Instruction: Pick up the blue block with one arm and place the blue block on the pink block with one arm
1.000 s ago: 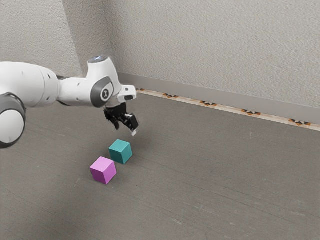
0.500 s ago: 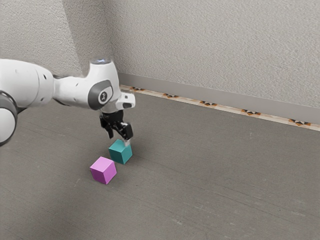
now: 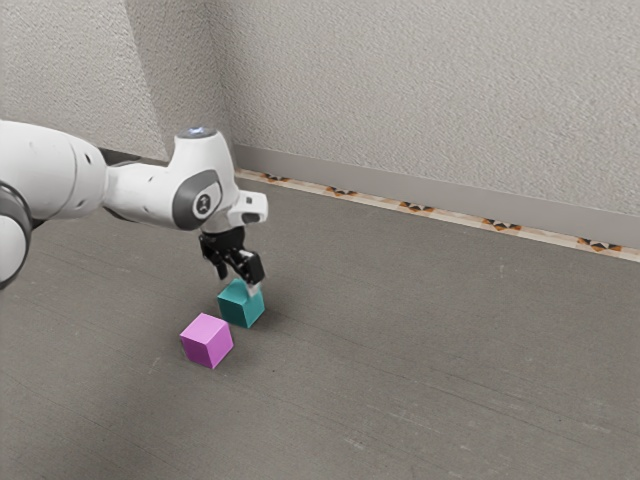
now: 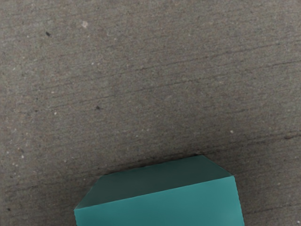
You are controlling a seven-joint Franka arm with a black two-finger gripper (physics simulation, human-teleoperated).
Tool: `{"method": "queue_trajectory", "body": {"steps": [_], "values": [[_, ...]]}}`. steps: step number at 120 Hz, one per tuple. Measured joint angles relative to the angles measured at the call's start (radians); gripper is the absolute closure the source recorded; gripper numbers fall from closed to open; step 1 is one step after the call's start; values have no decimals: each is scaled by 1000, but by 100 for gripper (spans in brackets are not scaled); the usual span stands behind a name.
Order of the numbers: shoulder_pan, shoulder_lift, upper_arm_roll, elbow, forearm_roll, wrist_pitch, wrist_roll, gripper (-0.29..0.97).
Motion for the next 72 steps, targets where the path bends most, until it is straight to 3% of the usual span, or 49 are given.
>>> {"method": "queue_trajectory", "body": {"steps": [72], "values": [[2, 34, 0, -22, -17, 54, 39, 2]]}}
